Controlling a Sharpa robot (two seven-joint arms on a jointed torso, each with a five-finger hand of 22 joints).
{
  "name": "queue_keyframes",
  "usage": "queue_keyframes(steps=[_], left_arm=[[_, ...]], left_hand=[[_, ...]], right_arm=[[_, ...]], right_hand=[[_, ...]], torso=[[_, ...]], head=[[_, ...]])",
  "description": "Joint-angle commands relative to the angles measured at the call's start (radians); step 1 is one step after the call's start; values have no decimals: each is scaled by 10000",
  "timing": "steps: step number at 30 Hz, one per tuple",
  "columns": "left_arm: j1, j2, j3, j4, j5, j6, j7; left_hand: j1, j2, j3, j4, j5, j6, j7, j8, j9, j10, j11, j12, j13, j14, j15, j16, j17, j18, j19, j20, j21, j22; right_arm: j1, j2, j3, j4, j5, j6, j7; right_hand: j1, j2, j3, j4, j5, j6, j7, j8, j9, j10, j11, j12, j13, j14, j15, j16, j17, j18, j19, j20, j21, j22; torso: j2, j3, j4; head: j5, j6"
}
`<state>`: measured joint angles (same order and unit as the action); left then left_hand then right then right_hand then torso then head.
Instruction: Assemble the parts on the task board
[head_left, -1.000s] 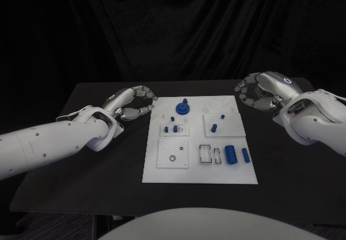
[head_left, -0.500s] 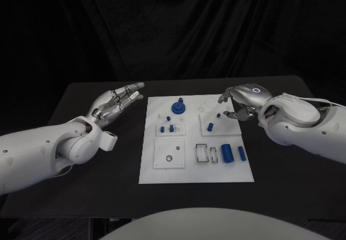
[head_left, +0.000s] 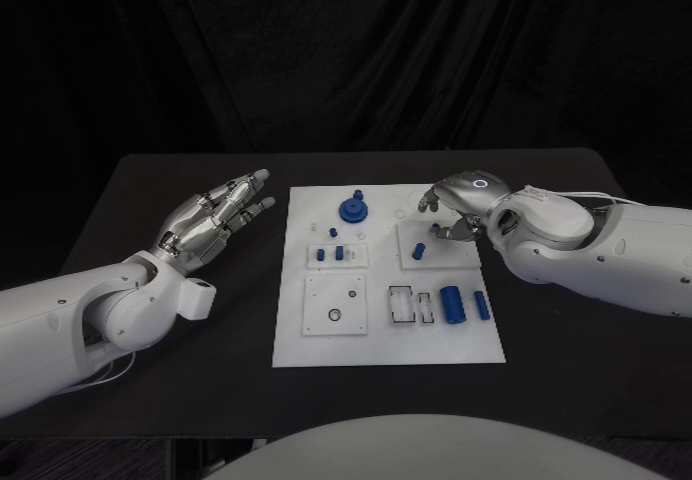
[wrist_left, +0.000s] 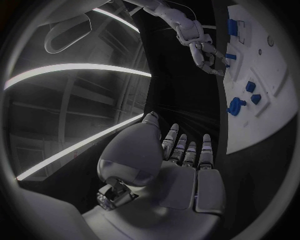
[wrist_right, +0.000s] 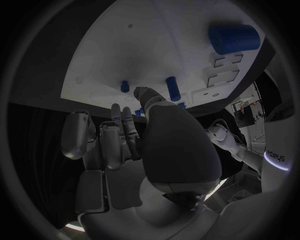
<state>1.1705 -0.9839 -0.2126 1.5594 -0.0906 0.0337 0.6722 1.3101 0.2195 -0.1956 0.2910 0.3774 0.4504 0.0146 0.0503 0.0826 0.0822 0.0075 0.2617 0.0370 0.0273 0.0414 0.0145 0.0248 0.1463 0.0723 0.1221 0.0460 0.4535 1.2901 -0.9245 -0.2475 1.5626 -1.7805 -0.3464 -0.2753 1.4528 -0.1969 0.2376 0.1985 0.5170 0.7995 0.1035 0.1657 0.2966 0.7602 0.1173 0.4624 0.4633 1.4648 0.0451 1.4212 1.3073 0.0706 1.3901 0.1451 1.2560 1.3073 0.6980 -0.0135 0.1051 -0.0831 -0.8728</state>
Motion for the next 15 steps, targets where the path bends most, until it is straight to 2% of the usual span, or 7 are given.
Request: queue_keyframes(steps=[1, 2, 4, 6, 9, 15], left_arm=[[-9, -15, 13, 69, 258, 525, 977], [-12, -23, 13, 82, 259, 545, 953], [-17, -33, 13, 101, 260, 562, 923], [-23, -43, 13, 131, 261, 578, 886], [-32, -46, 13, 170, 262, 602, 811], [-46, -33, 13, 194, 263, 666, 720]], left_hand=[[135, 23, -67, -3, 89, 10, 56, 1, -19, -21, 55, -6, -10, 31, 95, -16, 18, 60, 28, 118, 18, 2], [201, 42, -87, -9, 141, -5, 52, -1, -29, -35, 67, -19, -13, 42, 139, -13, 18, 75, 43, 176, 24, -12], [262, 52, -102, -17, 198, -26, 55, -4, -39, -49, 79, -26, -15, 42, 162, -14, 12, 91, 55, 219, 28, -20], [340, 77, -111, -26, 267, -59, 62, -8, -52, -67, 87, -36, -16, 45, 191, -13, 8, 112, 68, 271, 32, -37], [518, 86, -125, -70, 421, -135, 70, -17, -76, -121, 134, -88, -24, 42, 217, -16, -6, 165, 84, 353, 35, -82], [687, 94, -138, -102, 509, -235, 57, -25, -103, -192, 137, -155, -32, 75, 301, -1, 6, 207, 135, 470, 55, -43]], right_arm=[[-71, 51, 6, -84, -195, 114, -233], [-89, 73, 6, -116, -195, 101, -228], [-111, 96, 6, -153, -195, 78, -218], [-139, 116, 6, -195, -195, 37, -204], [-178, 122, 6, -237, -196, 13, -215], [-201, 124, 6, -236, -196, -13, -274]], right_hand=[[125, 7, 118, -7, 166, 147, -31, -10, 23, 163, -18, -52, -81, 121, -82, 78, 690, 16, 94, -20, 109, 1683], [129, -5, 177, 6, 259, 238, -37, 8, 48, 248, -27, -66, -136, 134, -88, 91, 690, 10, 117, -29, 133, 1690], [131, -24, 231, 15, 362, 333, -40, 37, 80, 339, -35, -71, -177, 148, -97, 105, 695, 0, 149, -36, 176, 1703], [159, -62, 425, 17, 728, 628, -63, 147, 204, 553, -53, -107, -290, 209, -116, 171, 748, -30, 246, -58, 314, 1744], [198, -86, 596, -27, 1040, 921, -78, 289, 369, 738, -89, -113, -354, 232, -147, 191, 752, -41, 289, -87, 373, 1761], [43, -141, 669, -14, 1193, 1217, -121, 457, 625, 841, -104, -141, -412, 237, -162, 194, 728, -39, 290, -110, 366, 1756]], torso=[[63, -122, 117], [63, -149, 126], [49, -165, 142], [51, -174, 125], [29, -173, 129], [23, -155, 113]], head=[[-98, 2], [-117, 2], [-146, 2], [-151, 2], [-164, 2], [-146, 2]])
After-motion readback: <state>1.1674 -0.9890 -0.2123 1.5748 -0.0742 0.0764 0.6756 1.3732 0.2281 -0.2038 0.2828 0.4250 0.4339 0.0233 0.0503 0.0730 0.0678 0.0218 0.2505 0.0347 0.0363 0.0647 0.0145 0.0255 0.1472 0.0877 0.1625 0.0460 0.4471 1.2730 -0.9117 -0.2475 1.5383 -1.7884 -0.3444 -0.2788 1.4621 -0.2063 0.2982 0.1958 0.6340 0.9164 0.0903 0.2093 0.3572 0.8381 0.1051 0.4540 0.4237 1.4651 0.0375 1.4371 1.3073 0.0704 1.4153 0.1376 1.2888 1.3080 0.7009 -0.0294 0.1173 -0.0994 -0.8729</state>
